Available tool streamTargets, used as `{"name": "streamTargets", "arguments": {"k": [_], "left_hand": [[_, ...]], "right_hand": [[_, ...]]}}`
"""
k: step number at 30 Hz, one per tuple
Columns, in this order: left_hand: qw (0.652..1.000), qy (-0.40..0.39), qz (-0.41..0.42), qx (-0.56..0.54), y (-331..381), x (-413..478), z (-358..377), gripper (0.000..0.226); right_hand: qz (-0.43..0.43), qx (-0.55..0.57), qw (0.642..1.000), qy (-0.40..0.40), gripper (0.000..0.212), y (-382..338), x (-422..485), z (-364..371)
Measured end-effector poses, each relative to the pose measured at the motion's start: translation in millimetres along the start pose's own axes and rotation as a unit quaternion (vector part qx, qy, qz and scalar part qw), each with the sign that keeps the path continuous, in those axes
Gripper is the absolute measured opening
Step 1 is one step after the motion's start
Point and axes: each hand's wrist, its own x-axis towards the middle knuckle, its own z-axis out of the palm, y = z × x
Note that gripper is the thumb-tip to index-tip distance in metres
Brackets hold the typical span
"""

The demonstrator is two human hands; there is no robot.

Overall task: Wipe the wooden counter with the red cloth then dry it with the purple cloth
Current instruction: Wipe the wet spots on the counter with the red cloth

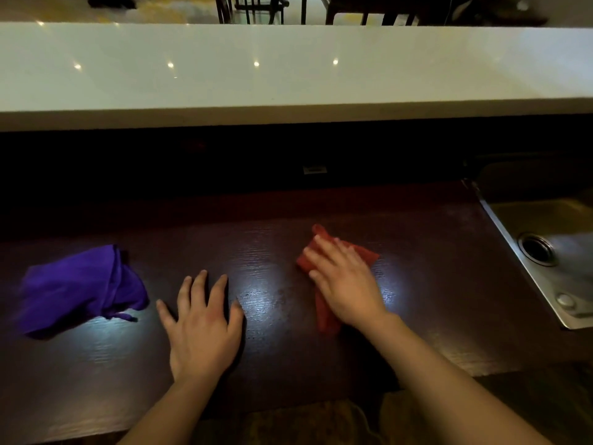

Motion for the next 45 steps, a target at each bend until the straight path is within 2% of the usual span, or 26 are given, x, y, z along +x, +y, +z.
{"name": "streamTargets", "arguments": {"k": [2,5,7,10,12,14,17,18,20,24,28,31,33,35,37,39,41,45], "left_hand": [[1.000,0.003,0.001,-0.004,0,0,1,0.059],[1.000,0.002,0.002,-0.009,0,0,1,0.058],[1.000,-0.002,0.000,-0.005,-1,0,1,0.059],[1.000,-0.005,-0.001,0.000,-2,1,1,0.059],[1.000,-0.002,0.001,-0.002,-4,2,3,0.060],[1.000,0.002,0.002,-0.008,-5,2,4,0.060],[1.000,-0.001,-0.004,-0.030,-6,0,0,0.060],[0.999,-0.004,-0.007,-0.044,-6,0,-2,0.059],[0.996,-0.012,-0.009,-0.083,-7,-1,-7,0.055],[0.988,-0.021,0.008,-0.153,-31,-3,-23,0.061],[0.995,-0.041,0.088,-0.037,-96,-20,-32,0.066],[0.993,-0.049,0.104,0.001,-119,-29,-34,0.064],[0.993,-0.042,0.106,0.018,-118,-30,-35,0.062],[0.994,-0.034,0.100,0.012,-115,-30,-36,0.062],[0.996,-0.029,0.082,0.000,-115,-30,-37,0.063],[0.998,-0.026,0.060,-0.002,-116,-29,-36,0.064],[0.999,-0.024,0.039,0.003,-116,-29,-36,0.064],[0.999,-0.028,0.031,0.001,-115,-29,-36,0.065]], "right_hand": [[0.071,0.022,0.997,0.023,0.045,7,15,-5],[0.088,0.026,0.995,0.028,0.047,-11,19,0],[0.022,0.037,0.999,0.026,0.045,-32,5,4],[-0.146,0.003,0.989,-0.007,0.044,-53,-38,11],[-0.155,-0.015,0.987,-0.031,0.047,-38,-56,7],[-0.068,-0.013,0.998,-0.006,0.046,-11,-60,0],[0.137,0.030,0.989,0.037,0.044,7,-49,-14],[0.177,0.035,0.982,0.048,0.044,-2,-44,-13],[0.198,0.051,0.978,0.052,0.045,-34,-38,-5],[0.064,0.065,0.996,0.010,0.047,-104,-54,16],[-0.050,0.103,0.993,-0.042,0.048,-135,-74,27],[-0.147,0.044,0.986,-0.063,0.047,-114,-63,25],[-0.101,0.028,0.993,-0.043,0.045,-92,-37,23],[0.002,0.049,0.999,-0.009,0.045,-79,-6,21],[0.090,0.064,0.994,0.022,0.044,-83,19,23],[0.130,0.084,0.987,0.035,0.044,-104,32,29],[0.097,0.104,0.990,0.020,0.044,-137,32,35],[-0.076,0.110,0.990,-0.037,0.045,-204,0,52]]}}
